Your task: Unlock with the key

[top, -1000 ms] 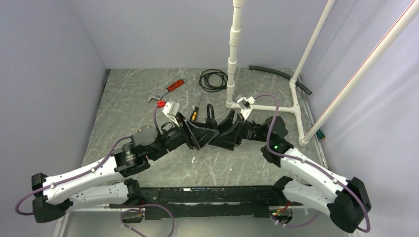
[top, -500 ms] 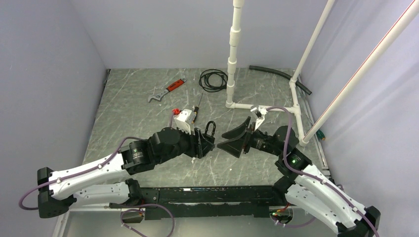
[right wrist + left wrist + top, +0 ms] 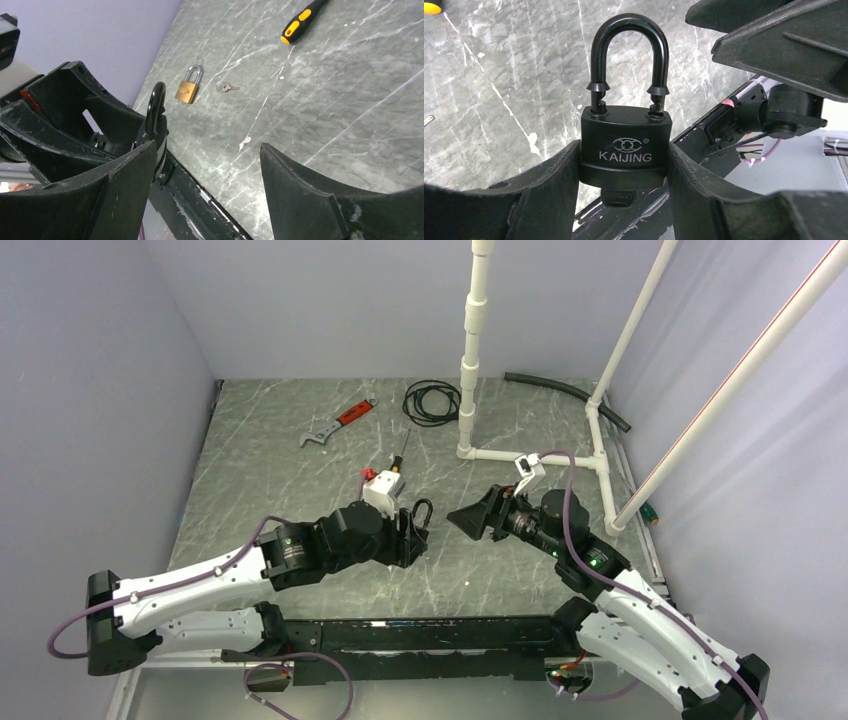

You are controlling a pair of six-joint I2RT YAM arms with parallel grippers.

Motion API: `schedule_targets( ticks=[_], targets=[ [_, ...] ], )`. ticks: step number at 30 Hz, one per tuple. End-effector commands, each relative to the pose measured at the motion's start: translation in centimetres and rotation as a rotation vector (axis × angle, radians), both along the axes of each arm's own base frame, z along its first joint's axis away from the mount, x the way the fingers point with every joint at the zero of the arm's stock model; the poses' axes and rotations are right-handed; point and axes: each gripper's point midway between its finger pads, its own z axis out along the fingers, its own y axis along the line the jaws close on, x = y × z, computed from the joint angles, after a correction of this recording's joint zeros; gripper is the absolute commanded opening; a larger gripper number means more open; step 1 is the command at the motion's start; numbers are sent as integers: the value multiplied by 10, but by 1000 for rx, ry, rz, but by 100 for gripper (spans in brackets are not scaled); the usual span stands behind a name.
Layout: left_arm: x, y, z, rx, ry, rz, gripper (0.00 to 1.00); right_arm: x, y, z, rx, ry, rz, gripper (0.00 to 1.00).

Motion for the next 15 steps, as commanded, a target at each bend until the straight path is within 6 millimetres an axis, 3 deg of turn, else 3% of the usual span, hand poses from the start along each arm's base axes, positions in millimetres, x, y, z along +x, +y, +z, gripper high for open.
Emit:
schedule_targets(
  ticks=[1, 15],
  targets=[
    [8, -15, 33, -96, -49, 10, 0, 2, 7, 27, 65, -16, 10, 76],
    [10, -24, 21, -37, -51, -21, 0, -2, 30, 20, 119, 27, 119, 72]
  ],
)
